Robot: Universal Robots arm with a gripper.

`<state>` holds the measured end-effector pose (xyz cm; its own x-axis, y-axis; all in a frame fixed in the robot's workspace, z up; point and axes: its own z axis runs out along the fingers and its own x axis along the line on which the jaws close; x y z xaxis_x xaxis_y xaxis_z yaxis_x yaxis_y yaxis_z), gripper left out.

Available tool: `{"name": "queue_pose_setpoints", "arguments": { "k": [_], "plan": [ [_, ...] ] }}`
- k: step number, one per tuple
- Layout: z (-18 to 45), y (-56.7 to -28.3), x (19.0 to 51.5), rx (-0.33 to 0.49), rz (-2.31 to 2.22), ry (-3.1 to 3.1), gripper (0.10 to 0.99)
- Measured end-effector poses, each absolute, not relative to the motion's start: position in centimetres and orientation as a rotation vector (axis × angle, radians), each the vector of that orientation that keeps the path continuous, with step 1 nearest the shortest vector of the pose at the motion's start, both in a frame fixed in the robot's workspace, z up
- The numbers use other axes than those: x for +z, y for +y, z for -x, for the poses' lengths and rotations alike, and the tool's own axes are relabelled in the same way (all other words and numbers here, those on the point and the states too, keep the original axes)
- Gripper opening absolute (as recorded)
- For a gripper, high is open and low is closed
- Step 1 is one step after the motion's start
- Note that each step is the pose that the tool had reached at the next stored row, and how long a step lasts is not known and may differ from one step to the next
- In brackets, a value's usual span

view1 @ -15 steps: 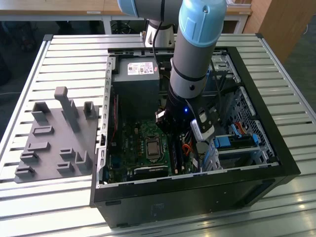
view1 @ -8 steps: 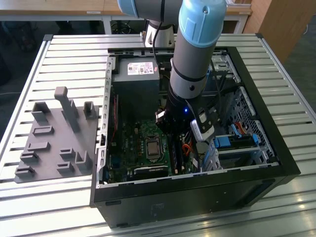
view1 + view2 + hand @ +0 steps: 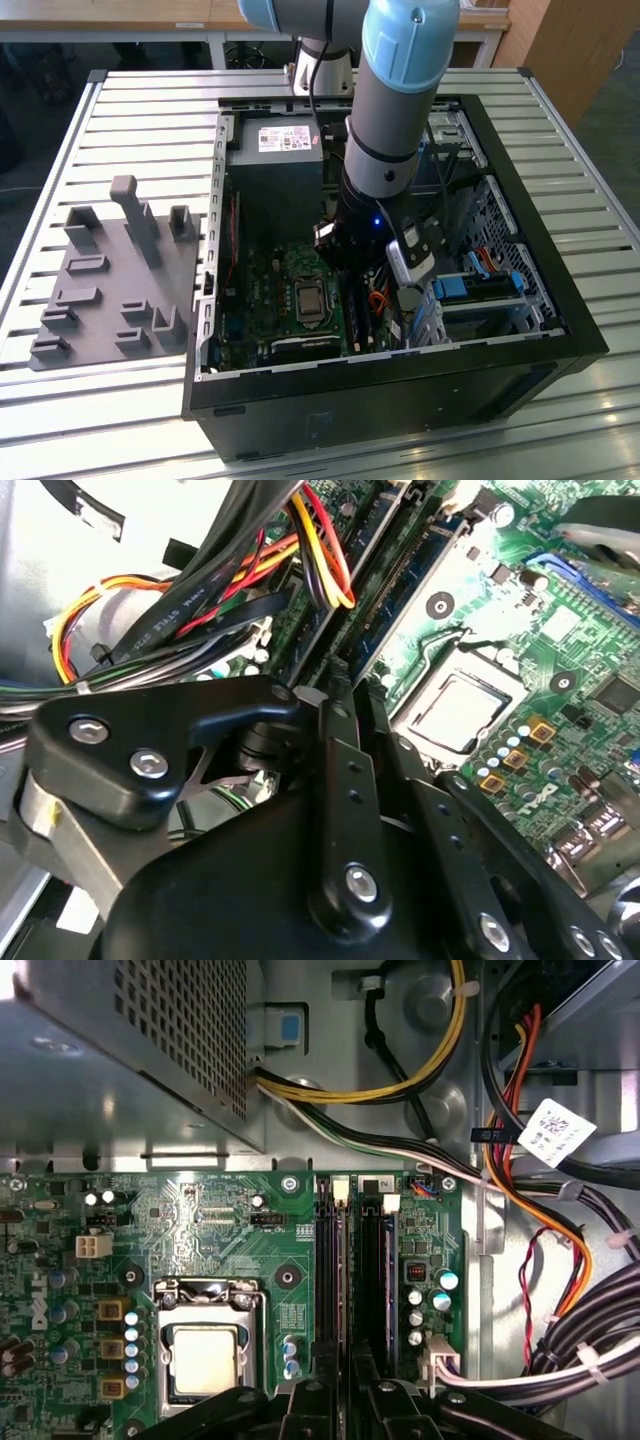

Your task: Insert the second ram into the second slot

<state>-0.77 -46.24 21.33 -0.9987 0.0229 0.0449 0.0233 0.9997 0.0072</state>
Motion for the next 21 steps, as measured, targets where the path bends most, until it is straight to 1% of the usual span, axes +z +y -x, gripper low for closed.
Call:
{"name": "queue_pose_setpoints", "arguments": {
  "k": [12,13,14,15,21],
  "plan": [
    [0.8,-46.2,22.7,-0.011,0.036,-3.096,0.212],
    [0.8,-46.2,22.7,-0.012,0.036,-3.097,0.200],
    [0.8,-46.2,22.7,-0.012,0.036,-3.097,0.133],
    [0.8,-46.2,22.7,-0.011,0.036,-3.096,0.106],
    [0.8,-46.2,22.5,-0.011,0.036,-3.096,0.106]
  ]
}}
